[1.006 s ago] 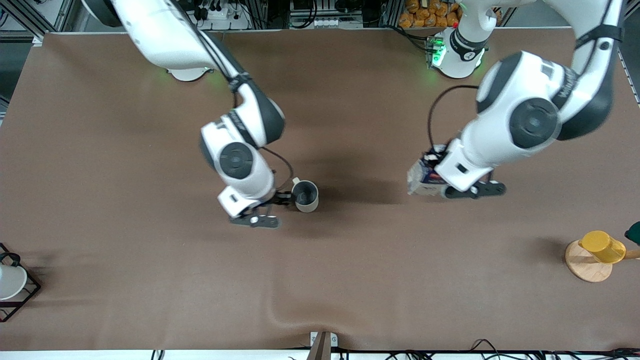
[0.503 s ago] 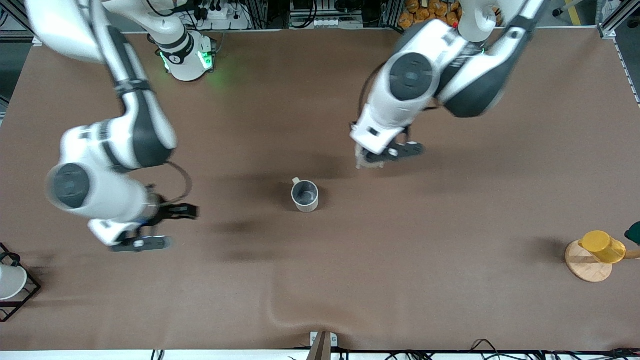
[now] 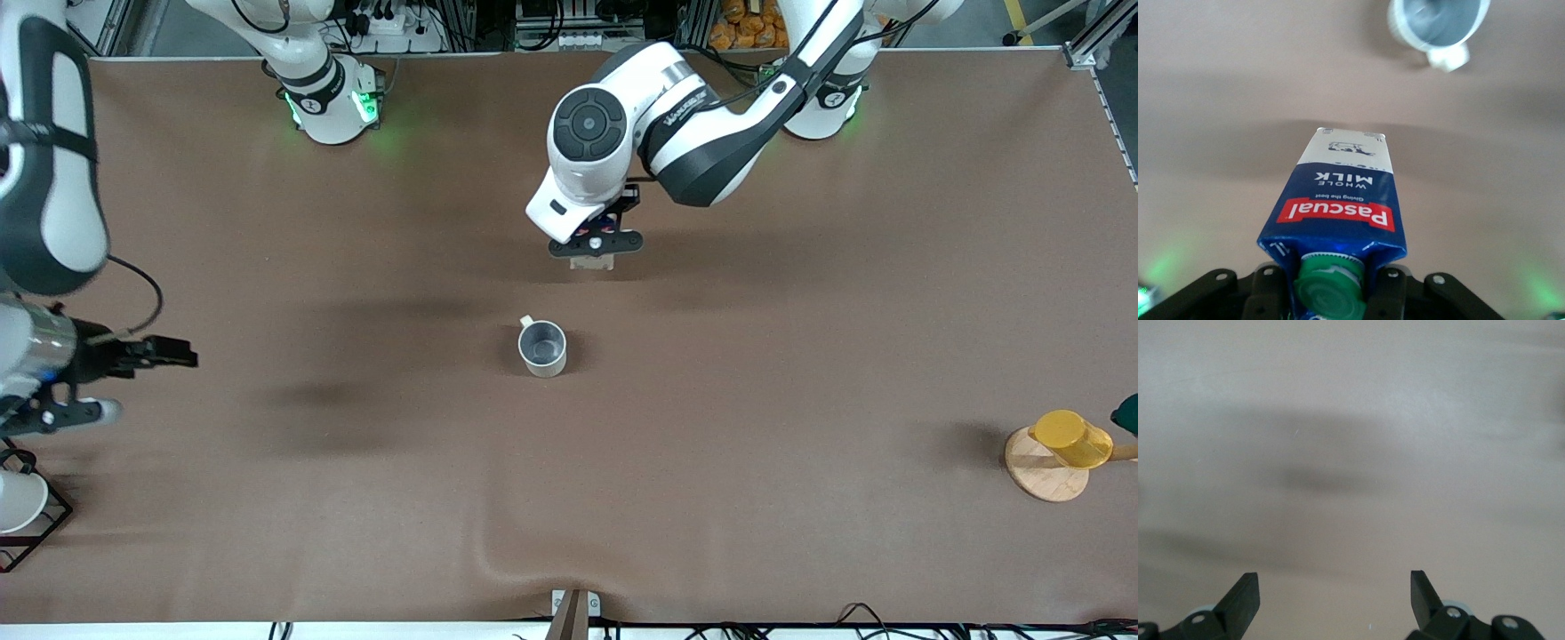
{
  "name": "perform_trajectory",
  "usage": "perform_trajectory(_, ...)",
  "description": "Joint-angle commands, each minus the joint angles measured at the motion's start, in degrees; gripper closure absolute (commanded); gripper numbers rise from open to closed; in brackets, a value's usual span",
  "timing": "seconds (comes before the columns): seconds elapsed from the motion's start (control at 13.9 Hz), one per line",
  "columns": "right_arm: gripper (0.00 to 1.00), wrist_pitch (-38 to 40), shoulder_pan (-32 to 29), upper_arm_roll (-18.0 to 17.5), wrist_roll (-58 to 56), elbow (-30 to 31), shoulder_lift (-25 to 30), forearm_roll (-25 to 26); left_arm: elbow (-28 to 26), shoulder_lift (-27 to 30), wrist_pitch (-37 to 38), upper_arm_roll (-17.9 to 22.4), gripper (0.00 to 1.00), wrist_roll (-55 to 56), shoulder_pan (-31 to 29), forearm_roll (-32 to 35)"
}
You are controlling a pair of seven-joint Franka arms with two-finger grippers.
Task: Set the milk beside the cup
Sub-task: 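Move the carton with the left gripper above the mug while the right gripper withdraws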
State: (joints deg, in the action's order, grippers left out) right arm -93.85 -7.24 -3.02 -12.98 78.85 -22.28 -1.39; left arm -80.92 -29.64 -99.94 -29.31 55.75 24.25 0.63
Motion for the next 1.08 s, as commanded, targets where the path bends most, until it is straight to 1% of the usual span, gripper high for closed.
perform_trajectory(0.0,0.00,2.6,-1.8,-1.0,-0.4,2.4,7.1,-0.3,2.3,-2.2,-4.8,0.6,0.62,0.5,2.2,-0.7)
perform_trajectory(0.07,0.00,3.5,-2.0,-1.0,-0.5,2.4,8.4,-0.3,3.3,-3.5,-6.0,1.3,0.62,0.7,2.6,-0.8)
perform_trajectory(0.22,0.00,6.3,-2.3,-0.9,-2.7,2.4,10.9,-0.3,5.6,-6.7,-6.1,2.0,0.60,0.9,3.4,-0.6)
perform_trajectory(0.29,0.00,6.8,-2.1,-0.9,-2.9,2.4,12.2,-0.1,5.6,-7.3,-6.3,3.1,0.60,1.2,5.2,-0.5)
perform_trajectory(0.36,0.00,7.0,-1.7,-0.5,-2.8,2.5,13.4,0.1,5.6,-7.7,-6.4,5.7,0.60,1.3,7.3,-0.5)
perform_trajectory(0.5,0.00,7.3,0.7,2.7,-2.8,2.5,14.8,0.0,5.9,-7.9,-6.9,12.2,0.60,1.5,13.1,-0.6)
perform_trajectory(0.57,0.00,7.4,1.5,3.9,-2.8,2.5,15.4,0.0,6.1,-7.9,-7.8,14.2,0.60,1.5,14.8,-0.8)
perform_trajectory(0.79,0.00,7.5,1.6,4.2,-2.8,2.6,17.1,0.0,7.1,-9.1,-9.0,14.7,0.60,1.3,15.1,-0.8)
perform_trajectory(1.01,0.00,8.7,3.1,6.2,-2.7,2.5,18.4,0.0,7.5,-10.0,-9.0,14.8,0.60,1.2,14.9,-0.8)
